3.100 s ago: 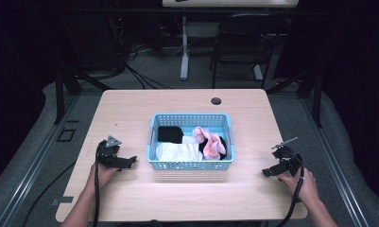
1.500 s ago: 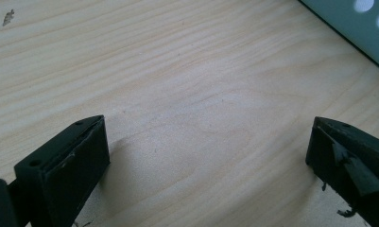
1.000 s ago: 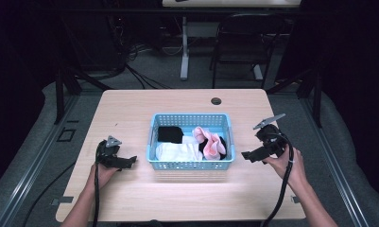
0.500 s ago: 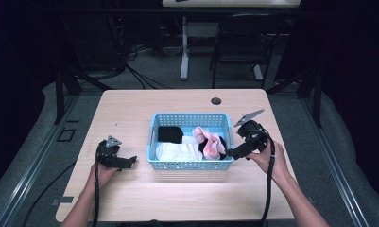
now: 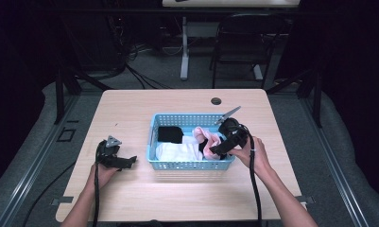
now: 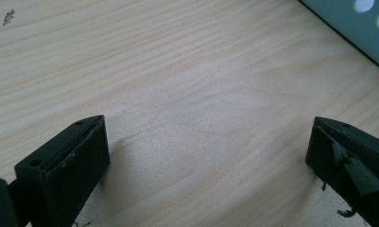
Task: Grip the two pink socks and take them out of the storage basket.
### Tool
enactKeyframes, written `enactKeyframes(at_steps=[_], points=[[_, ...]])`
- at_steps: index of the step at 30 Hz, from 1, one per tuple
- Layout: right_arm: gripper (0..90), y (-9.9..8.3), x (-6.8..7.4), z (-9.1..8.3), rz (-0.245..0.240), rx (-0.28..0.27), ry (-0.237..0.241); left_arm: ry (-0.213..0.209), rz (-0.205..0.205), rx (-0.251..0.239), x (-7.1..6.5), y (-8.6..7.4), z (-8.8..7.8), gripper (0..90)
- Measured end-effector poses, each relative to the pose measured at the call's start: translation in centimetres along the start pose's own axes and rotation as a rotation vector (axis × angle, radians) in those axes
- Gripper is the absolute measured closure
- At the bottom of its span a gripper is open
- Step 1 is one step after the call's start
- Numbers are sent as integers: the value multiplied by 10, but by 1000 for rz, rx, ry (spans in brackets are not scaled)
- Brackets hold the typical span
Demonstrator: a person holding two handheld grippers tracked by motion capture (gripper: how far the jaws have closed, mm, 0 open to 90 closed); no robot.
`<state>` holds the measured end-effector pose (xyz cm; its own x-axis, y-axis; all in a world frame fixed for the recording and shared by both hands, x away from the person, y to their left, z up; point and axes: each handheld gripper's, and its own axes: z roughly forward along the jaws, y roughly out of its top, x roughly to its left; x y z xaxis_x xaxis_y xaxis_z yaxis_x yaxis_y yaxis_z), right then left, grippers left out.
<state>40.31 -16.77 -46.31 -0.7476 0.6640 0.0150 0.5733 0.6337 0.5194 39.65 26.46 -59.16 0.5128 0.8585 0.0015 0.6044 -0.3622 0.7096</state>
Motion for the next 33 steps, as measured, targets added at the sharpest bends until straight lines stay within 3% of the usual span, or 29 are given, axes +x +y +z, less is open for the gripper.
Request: enactKeyframes(at_steps=[10, 15, 23, 24, 33], points=[[300, 3, -4, 18, 34, 42, -8, 2, 0, -1, 0, 0, 0, 2], [478, 5, -6, 25, 41, 91, -13, 2, 0, -2, 0, 0, 0, 2], [682, 0, -7, 28, 40, 90, -19, 2, -2, -1, 0, 0, 0, 2], [744, -1, -8, 26, 36, 92, -29, 2, 0, -1, 0, 0, 0, 2], [802, -3, -11, 17, 68, 59, -35, 2, 0, 1, 0, 0, 0, 2]])
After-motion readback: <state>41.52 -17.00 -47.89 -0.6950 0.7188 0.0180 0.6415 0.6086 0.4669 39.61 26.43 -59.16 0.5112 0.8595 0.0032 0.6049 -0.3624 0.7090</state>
